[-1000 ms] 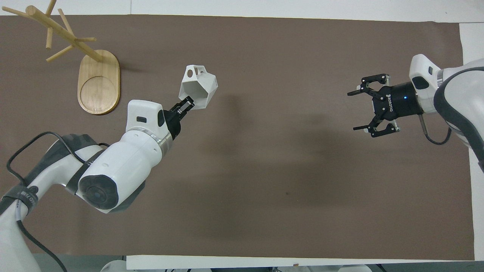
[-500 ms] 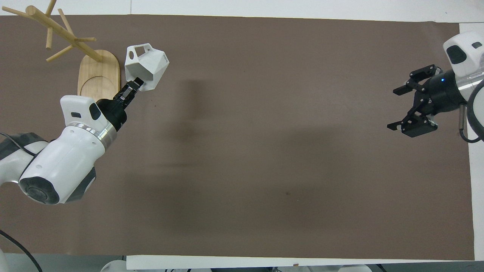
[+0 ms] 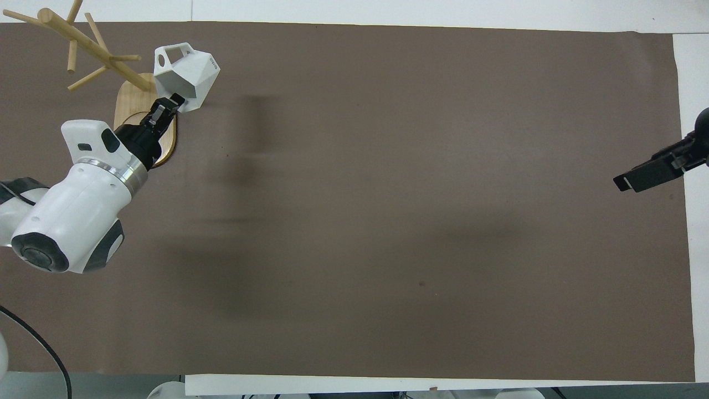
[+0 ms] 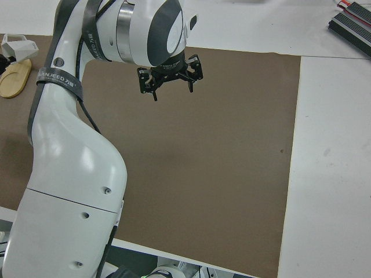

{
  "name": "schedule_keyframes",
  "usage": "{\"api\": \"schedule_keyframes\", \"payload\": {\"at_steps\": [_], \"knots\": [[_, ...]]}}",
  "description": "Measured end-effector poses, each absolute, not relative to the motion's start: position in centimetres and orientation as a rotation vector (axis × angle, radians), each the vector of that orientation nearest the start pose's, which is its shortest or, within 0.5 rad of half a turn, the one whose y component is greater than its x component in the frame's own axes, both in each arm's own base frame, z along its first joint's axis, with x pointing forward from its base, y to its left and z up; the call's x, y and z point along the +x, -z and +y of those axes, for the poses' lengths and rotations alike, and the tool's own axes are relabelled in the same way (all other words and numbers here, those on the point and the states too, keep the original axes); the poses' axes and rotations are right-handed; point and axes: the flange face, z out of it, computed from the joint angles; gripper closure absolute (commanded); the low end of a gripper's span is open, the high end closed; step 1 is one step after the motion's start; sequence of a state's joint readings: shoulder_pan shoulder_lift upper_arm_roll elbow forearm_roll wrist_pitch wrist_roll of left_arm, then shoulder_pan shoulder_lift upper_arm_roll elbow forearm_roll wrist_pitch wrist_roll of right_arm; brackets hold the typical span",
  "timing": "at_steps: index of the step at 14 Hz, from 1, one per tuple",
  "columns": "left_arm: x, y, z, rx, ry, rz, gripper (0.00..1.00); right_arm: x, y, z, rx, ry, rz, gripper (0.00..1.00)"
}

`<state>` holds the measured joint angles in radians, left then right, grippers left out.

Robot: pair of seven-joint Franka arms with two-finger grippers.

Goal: Hang cup on rack
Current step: 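Carry the cup toward the mug tree while the right gripper withdraws, then lower the cup onto a mug tree peg with the left gripper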

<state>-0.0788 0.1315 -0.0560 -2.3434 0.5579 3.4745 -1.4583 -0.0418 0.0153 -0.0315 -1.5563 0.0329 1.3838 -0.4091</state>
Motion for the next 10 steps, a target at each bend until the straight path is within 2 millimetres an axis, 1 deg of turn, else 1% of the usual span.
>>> {"api": "schedule_keyframes", "payload": {"at_steps": [2,4,6,8,10], "knots": [[54.4,-38.6,-12.7,2.206,-0.943,0.83,1.0,52.8,-61.3,-4.6,-3.067,-0.325,-0.273,0.0],[54.9,-38.0,-12.0,2.208,-0.94,0.848,1.0,52.2,-61.7,-5.4,-3.084,-0.331,-0.11,0.0],[55.3,-37.6,-11.2,2.209,-0.94,0.868,1.0,51.9,-62.0,-5.7,-3.093,-0.326,0.013,0.0],[55.5,-37.3,-10.5,2.209,-0.942,0.886,1.0,51.7,-61.8,-6.1,-3.092,-0.352,0.079,0.0],[55.8,-37.0,-9.4,2.206,-0.947,0.911,1.0,51.4,-61.6,-7.2,-3.092,-0.372,0.124,0.0]]}}
